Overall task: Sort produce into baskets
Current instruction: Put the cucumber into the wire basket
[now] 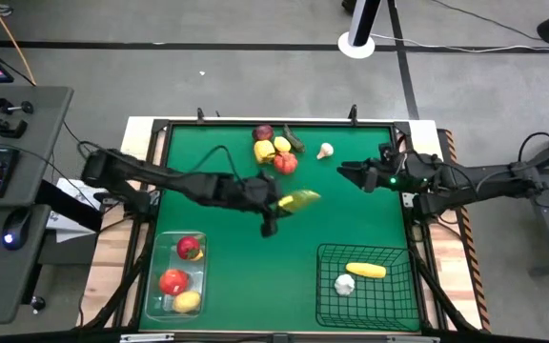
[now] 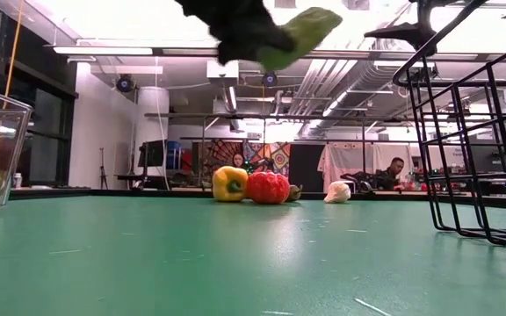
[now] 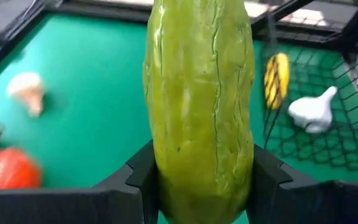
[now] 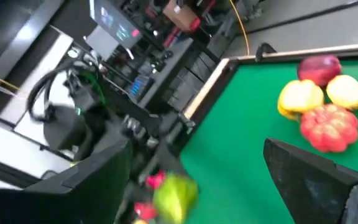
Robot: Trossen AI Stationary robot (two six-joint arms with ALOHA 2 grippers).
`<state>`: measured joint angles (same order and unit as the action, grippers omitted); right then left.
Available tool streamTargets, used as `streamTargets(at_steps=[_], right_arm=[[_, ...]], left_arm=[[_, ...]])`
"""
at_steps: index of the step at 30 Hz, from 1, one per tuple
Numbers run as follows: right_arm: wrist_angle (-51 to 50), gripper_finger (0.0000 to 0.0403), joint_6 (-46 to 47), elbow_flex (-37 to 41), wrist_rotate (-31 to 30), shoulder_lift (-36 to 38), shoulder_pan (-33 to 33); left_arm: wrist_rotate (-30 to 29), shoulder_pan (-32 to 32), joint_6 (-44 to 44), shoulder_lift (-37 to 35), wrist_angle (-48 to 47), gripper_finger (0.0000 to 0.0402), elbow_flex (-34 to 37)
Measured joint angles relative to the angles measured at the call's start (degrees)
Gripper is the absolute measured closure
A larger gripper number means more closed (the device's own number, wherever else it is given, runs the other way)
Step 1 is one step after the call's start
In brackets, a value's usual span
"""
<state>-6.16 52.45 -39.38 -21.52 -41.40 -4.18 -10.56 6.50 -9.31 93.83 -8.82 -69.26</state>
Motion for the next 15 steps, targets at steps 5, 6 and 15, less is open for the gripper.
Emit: streamTargets(at_steps=[5,6,15], right_arm=[[0.03,0.0048,-1.67,0.0,-2.46,-0.03,-0.01],[0.02,0.0048,-1.77,0.0,-2.89,-0.03,-0.01],[0.05,0.0048,-2.1,0.0,-5.0,-0.04,0.01]], left_arm=[[1.36,1.75,5.98,10.07,0.98,0.0265,-10.42],[1.91,2.07,7.02,11.84,1.71,0.0265,-12.36],[8.08,4.9,12.47,23.68,9.43,0.0257,-24.63]])
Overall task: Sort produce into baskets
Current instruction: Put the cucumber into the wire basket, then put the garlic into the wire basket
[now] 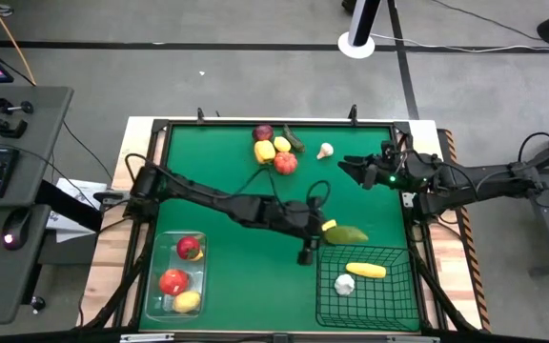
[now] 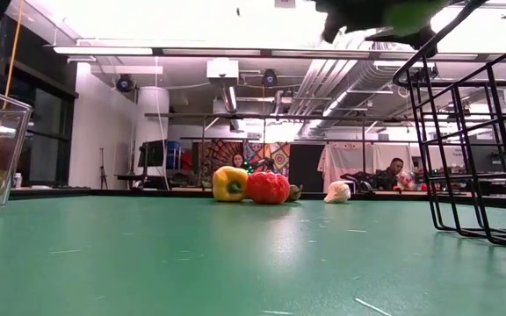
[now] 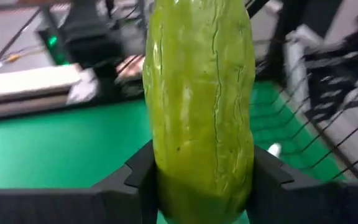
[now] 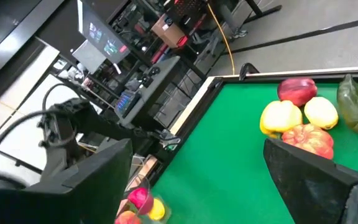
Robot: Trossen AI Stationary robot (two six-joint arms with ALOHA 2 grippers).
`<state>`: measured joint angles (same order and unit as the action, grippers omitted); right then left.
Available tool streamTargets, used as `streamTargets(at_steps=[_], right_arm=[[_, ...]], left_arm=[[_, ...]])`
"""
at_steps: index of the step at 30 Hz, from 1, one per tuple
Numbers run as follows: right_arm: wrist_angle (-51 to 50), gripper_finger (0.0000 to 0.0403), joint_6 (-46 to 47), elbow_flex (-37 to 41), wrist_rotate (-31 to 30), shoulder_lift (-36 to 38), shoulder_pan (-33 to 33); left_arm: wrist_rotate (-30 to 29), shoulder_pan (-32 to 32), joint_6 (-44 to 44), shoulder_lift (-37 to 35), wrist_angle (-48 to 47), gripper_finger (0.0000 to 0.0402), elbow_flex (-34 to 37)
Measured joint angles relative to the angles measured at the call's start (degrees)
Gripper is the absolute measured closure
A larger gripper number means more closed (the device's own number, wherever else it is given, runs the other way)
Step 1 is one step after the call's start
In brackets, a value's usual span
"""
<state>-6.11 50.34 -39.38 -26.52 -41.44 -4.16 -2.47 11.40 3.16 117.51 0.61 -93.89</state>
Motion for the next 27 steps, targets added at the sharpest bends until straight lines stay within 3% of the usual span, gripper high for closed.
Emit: streamTargets(at_steps=[10,16,20,27], right_arm=[[0.55,0.0048,0.14,0.0,0.02,-0.01,0.0],[0.54,0.0048,0.21,0.0,0.02,-0.01,0.0],[1.11,0.0048,2.43,0.0,0.04,-0.03,0.0],[1.57,0.0048,3.91,0.0,-0.29,-2.19,0.65]], left_arm=[[10.49,1.63,-4.89,3.7,6.05,0.0167,-1.72],[11.18,1.51,-7.01,3.6,6.04,0.0137,-1.73],[10.85,-0.69,-4.51,-0.44,-2.23,0.0131,-1.65],[6.89,-10.93,-2.62,-13.59,-24.41,0.013,0.77]])
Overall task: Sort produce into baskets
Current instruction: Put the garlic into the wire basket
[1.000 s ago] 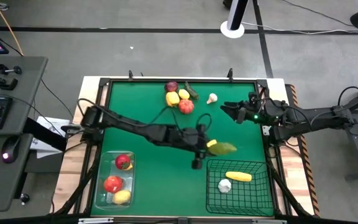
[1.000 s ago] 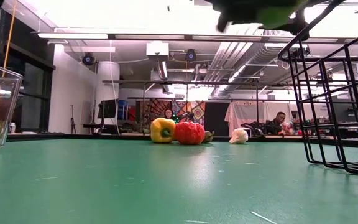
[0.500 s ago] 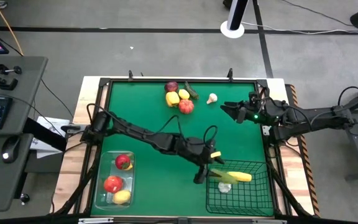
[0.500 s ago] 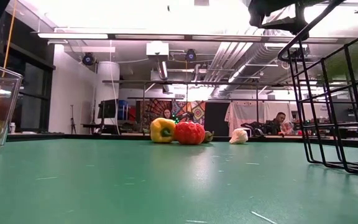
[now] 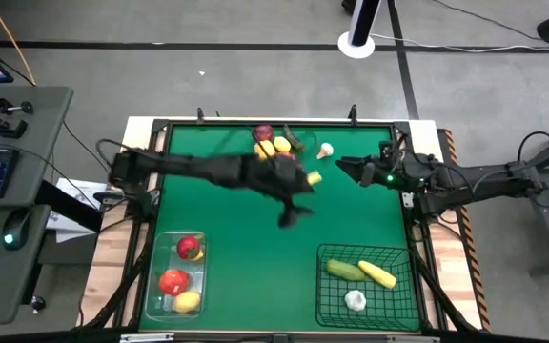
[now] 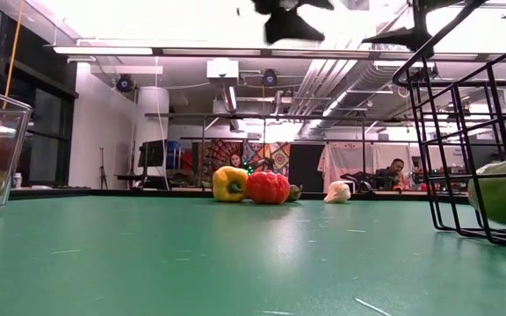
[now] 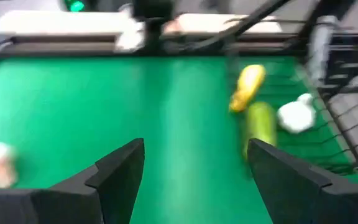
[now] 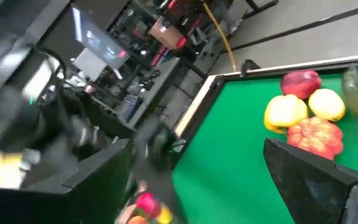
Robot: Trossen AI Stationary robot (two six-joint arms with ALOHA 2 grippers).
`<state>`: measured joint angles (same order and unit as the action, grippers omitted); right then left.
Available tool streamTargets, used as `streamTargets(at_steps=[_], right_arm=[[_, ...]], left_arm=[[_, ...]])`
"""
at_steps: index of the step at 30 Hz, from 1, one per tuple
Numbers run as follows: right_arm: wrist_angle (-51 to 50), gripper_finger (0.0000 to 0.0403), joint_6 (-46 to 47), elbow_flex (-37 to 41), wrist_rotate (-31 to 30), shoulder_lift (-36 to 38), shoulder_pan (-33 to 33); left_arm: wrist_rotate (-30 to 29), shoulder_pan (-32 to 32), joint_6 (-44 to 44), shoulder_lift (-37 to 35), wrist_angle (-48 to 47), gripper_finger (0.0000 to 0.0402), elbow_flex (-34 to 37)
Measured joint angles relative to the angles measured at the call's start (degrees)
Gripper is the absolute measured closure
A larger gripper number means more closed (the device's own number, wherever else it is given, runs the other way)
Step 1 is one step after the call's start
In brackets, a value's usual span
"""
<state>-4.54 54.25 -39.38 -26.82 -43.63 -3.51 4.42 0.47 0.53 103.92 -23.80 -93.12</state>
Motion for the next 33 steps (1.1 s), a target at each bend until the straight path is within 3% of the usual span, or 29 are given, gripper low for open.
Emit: streamTargets(at_steps=[7,14,18,24,33], right_arm=[[-0.29,0.0048,7.52,0.0,5.05,-10.62,7.99],[-0.32,0.0048,16.27,0.0,10.44,-26.2,21.31],[-0.45,0.0048,20.65,0.0,10.87,-33.15,27.68],[-2.38,0.0048,27.8,-0.71,10.85,-39.31,32.66],[-16.25,0.0048,29.43,-13.74,9.85,-48.79,35.05]], left_arm=[[-1.51,-8.18,-10.19,-20.83,7.82,0.0139,20.85],[-14.39,-7.85,-24.85,-39.24,16.05,0.014,38.52],[-18.72,-6.91,-29.07,-44.54,15.78,0.014,41.64],[-18.96,-6.93,-23.86,-47.48,16.51,0.014,41.74],[-17.18,-9.32,-15.9,-47.72,16.55,0.014,41.76]])
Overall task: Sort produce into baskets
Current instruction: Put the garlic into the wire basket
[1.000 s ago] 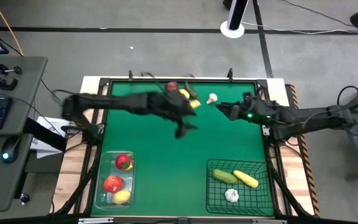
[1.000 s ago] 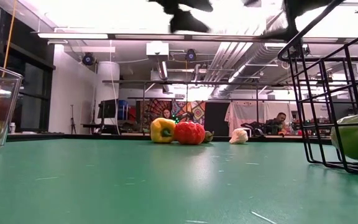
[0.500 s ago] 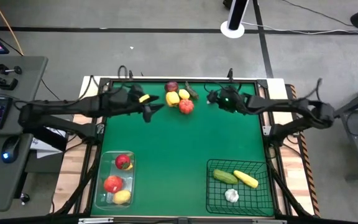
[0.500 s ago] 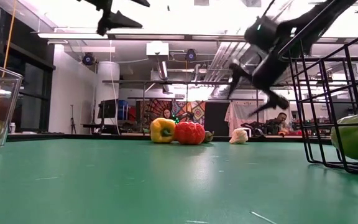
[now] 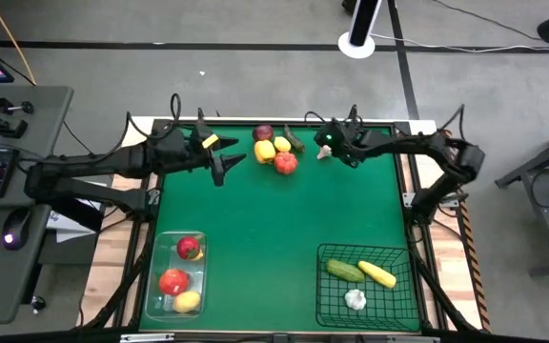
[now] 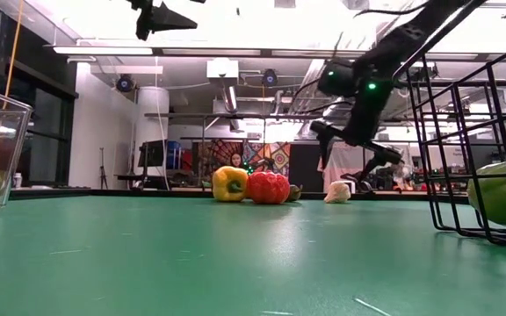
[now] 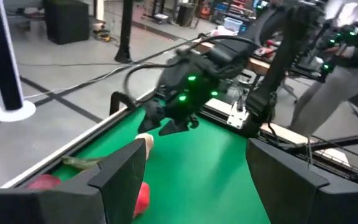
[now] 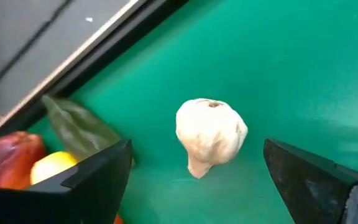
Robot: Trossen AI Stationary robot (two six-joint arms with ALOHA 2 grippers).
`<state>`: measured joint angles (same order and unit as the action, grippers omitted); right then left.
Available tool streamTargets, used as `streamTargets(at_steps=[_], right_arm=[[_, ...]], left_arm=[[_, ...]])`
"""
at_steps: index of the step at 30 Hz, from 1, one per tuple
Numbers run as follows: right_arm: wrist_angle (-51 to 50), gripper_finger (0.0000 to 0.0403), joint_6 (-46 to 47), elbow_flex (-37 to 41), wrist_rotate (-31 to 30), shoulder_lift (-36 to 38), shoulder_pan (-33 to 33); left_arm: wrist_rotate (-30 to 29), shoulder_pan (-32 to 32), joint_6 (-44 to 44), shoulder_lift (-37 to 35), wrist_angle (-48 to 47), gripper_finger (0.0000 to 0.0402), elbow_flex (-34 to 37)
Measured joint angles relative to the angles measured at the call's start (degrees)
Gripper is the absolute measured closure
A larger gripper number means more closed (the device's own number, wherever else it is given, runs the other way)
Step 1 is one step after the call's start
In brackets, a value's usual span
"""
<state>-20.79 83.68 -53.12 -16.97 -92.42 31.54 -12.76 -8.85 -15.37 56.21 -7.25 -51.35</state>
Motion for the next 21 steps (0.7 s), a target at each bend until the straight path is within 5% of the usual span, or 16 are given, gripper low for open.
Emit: streamTargets(at_steps=[8,16,21], right_arm=[[-15.75,0.0048,3.35,-12.5,0.68,-9.17,-0.19],[-17.57,0.0051,8.21,-15.2,-0.43,-12.51,-0.16],[-18.42,0.0095,9.2,-15.24,-0.81,-12.53,-0.12]], left_arm=[[10.81,-3.27,3.05,0.02,-0.32,0.014,0.0],[10.98,-4.01,3.9,0.02,-0.63,0.014,0.0],[10.99,-4.01,7.03,0.02,-1.98,0.014,0.0]])
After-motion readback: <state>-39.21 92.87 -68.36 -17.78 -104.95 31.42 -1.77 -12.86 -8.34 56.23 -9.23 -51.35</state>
